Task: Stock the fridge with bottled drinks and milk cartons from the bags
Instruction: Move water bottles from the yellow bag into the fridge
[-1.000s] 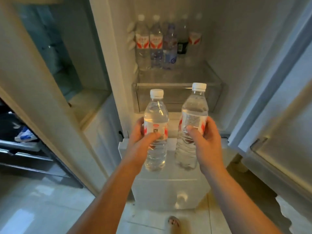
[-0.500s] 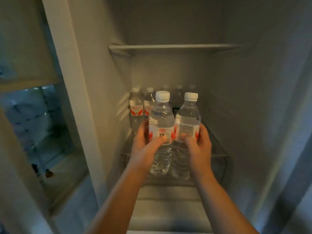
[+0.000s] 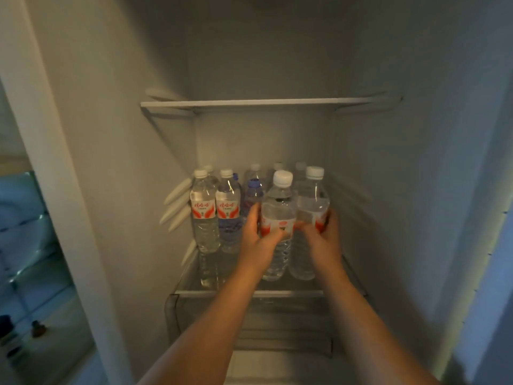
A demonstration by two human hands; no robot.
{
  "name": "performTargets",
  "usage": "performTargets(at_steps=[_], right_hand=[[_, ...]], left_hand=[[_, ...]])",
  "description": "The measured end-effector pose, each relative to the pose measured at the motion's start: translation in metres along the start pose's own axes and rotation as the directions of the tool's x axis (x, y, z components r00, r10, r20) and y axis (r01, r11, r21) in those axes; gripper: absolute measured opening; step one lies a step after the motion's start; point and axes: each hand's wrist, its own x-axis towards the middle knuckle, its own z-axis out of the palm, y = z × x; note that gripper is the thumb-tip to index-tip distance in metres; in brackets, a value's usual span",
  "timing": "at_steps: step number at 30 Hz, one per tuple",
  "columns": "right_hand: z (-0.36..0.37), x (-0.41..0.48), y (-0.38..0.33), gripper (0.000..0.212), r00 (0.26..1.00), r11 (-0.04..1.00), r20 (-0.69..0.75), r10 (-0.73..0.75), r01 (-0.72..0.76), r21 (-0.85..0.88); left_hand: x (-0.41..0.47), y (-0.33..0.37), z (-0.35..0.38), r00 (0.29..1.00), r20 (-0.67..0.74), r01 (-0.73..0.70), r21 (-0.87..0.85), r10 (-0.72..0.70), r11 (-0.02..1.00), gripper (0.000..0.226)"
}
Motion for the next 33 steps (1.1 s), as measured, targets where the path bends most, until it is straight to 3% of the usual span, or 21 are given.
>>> performTargets(at_steps=[5,11,16,20,23,27,31,33], right_hand=[[-0.008,0.012,0.019,0.057,0.998,0.998,0.022,0.062,-0.062,-0.025],[-0.018,0.005,0.030,0.050,1.000,0.997,0.008,0.029,-0.028,-0.069],[-0.024,-0.007,0.051,0.042,0.991,0.981,0.132,-0.033,0.057,-0.187],[-0.027,0.000,0.057,0.025,0.962,0.950,0.273,0.028,0.059,-0.307],[-0.030,0.003,0.074,0.038,0.976,0.840,0.156,0.152,-0.044,-0.541],[-0.029,0.015,0.093,0.082,0.947,0.647,-0.026,0.320,-0.239,-0.724],[-0.027,0.023,0.103,0.071,0.946,0.487,-0.058,0.320,-0.217,-0.846],[-0.025,0.029,0.108,0.068,0.949,0.463,-0.054,0.312,-0.201,-0.863]], left_hand=[[0.008,-0.028,0.010,0.997,-0.025,0.068,-0.018,-0.069,0.997,0.056],[0.017,-0.045,0.006,0.985,0.085,0.143,0.076,-0.149,0.987,0.058],[0.004,-0.072,-0.005,0.960,0.217,0.106,0.309,-0.179,0.945,0.079],[0.005,-0.094,-0.015,0.965,0.178,0.050,0.600,-0.195,0.799,0.075],[0.006,-0.096,-0.019,0.971,0.123,0.089,0.604,-0.204,0.792,0.080],[0.017,-0.104,-0.020,0.964,0.009,0.218,0.546,-0.266,0.809,0.062],[0.030,-0.105,-0.015,0.962,-0.055,0.245,0.607,-0.268,0.756,0.040],[0.035,-0.107,-0.014,0.964,-0.079,0.245,0.638,-0.254,0.730,0.034]])
